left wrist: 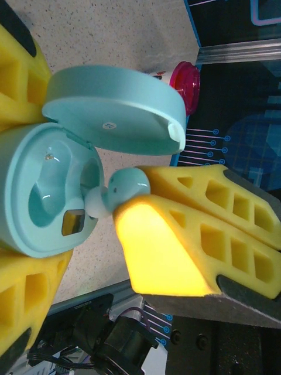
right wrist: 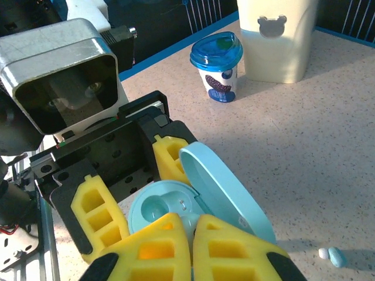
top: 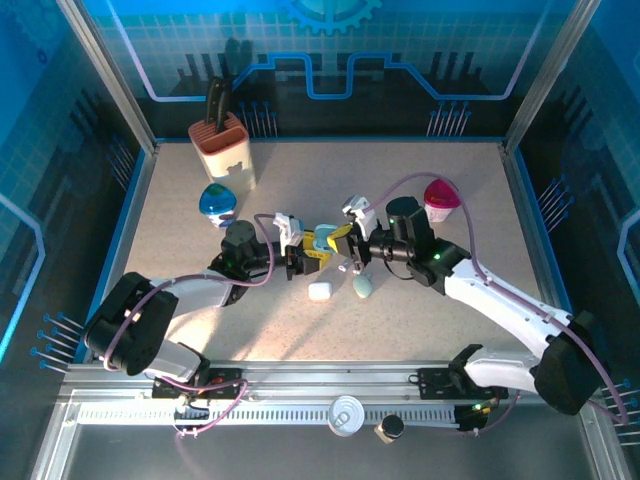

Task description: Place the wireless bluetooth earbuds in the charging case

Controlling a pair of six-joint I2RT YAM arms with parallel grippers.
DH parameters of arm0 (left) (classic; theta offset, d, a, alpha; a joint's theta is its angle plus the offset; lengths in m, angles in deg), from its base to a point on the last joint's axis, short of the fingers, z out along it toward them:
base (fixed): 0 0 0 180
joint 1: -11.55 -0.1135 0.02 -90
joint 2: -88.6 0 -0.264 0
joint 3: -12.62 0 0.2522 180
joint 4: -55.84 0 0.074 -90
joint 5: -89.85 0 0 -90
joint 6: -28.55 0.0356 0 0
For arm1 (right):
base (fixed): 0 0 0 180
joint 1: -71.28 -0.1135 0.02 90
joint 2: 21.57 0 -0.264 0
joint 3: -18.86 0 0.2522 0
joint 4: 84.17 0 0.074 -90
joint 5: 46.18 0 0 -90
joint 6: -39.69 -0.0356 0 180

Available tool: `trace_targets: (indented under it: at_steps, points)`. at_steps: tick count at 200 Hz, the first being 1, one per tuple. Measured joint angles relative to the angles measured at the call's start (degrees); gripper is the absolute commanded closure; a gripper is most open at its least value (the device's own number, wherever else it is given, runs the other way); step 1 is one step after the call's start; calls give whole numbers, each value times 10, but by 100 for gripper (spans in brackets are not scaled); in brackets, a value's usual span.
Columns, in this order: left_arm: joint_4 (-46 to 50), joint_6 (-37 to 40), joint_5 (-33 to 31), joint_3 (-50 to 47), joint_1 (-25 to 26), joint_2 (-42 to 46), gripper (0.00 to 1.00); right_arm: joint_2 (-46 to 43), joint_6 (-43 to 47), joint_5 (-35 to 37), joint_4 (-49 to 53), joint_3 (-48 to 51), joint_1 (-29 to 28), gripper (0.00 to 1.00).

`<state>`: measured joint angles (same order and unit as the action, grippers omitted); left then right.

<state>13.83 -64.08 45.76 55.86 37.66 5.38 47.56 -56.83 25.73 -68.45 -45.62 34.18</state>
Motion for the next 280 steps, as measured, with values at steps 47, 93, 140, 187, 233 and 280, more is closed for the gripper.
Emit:
trace_targets:
  at_steps: [47,93,140,187,233,280]
  points:
    - [0,0,0,-1,0,6,71,3,19,14,6,-3,0,98]
    - [1,0,0,-1,0,6,71,3,35,18,17,-3,0,97]
    - [2,0,0,-1,0,6,71,0,46,16,26,-3,0,95]
    - [2,0,-5,-1,0,6,71,-6,56,18,47,-7,-1,96]
    - [0,0,-5,-1,2,6,71,-7,63,16,59,-13,-1,83]
    - [0,0,-13,-1,2,6,70,2,51,16,63,-23,-2,55]
